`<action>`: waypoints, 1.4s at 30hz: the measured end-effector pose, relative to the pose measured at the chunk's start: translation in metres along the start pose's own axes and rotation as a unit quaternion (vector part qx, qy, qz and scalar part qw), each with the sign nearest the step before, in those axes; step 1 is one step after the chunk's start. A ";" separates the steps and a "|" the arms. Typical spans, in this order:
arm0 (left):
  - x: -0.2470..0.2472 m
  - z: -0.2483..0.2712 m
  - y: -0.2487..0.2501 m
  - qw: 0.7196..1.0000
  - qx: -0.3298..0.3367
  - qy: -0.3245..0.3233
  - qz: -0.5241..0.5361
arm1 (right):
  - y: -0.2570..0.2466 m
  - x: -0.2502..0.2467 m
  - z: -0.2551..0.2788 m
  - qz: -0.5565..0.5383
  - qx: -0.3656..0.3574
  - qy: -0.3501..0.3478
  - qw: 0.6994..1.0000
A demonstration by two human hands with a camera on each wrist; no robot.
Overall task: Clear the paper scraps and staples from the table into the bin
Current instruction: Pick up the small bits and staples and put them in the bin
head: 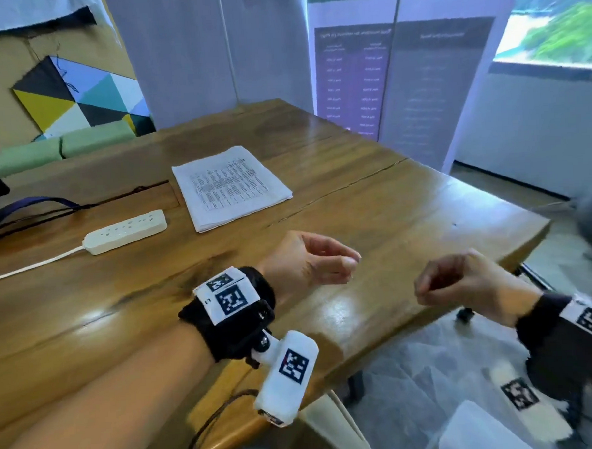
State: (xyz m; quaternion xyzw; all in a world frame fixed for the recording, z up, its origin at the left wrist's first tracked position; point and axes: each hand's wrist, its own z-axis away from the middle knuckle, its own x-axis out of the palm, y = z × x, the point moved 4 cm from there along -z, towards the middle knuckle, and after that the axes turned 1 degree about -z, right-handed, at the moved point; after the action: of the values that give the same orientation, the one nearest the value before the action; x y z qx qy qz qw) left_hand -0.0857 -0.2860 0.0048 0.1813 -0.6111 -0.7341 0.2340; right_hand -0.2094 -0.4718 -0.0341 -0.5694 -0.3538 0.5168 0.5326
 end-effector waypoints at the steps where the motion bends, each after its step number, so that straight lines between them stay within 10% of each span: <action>1: 0.009 -0.003 0.000 1.000 -0.001 -0.013 0.004 | 0.007 -0.008 0.008 -0.012 0.005 0.014 1.000; 17: 0.228 -0.096 -0.093 0.961 -0.076 -0.221 -0.146 | 0.250 -0.101 0.145 -0.102 0.276 0.324 0.899; 25: 0.282 -0.118 -0.185 0.909 -0.093 -0.262 -0.312 | 0.326 -0.102 0.169 -0.072 0.369 0.351 0.858; 42: 0.310 -0.134 -0.254 0.910 -0.160 -0.216 -0.317 | 0.359 -0.090 0.186 -0.038 0.418 0.369 0.829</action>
State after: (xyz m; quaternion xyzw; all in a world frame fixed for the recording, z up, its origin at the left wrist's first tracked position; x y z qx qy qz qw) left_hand -0.2981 -0.5338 -0.2632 0.1627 -0.4316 -0.8787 -0.1226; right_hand -0.4617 -0.5782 -0.3453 -0.4266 0.0977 0.3465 0.8297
